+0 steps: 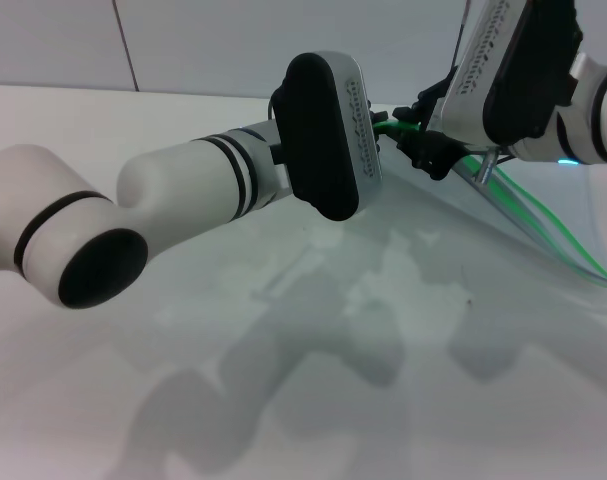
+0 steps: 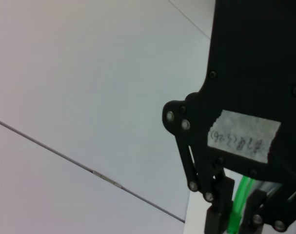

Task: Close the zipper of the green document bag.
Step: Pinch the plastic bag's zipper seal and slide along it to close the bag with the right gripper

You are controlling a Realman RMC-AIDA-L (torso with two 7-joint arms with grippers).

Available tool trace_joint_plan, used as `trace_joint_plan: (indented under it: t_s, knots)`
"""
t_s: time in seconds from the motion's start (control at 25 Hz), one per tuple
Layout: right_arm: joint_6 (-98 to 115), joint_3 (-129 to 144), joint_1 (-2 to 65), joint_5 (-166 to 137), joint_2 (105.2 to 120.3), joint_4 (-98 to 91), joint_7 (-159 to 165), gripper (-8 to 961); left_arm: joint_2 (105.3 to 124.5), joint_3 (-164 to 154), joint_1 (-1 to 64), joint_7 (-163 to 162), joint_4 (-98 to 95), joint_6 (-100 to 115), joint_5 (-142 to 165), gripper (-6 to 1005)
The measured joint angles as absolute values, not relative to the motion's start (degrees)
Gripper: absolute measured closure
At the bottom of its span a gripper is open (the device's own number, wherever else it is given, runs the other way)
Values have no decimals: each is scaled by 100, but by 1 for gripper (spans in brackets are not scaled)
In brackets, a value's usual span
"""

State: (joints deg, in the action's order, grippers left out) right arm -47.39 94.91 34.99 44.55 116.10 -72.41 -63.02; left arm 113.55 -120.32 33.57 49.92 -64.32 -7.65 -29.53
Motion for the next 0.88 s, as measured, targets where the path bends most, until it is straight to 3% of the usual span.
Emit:
trace_joint_plan:
  t_s: [0.88]
  knots:
    - [-4758,9387,3498,4457,11615,-7233,-6286,869,11354,-12006,3356,4992,-6433,-764,-2949,947]
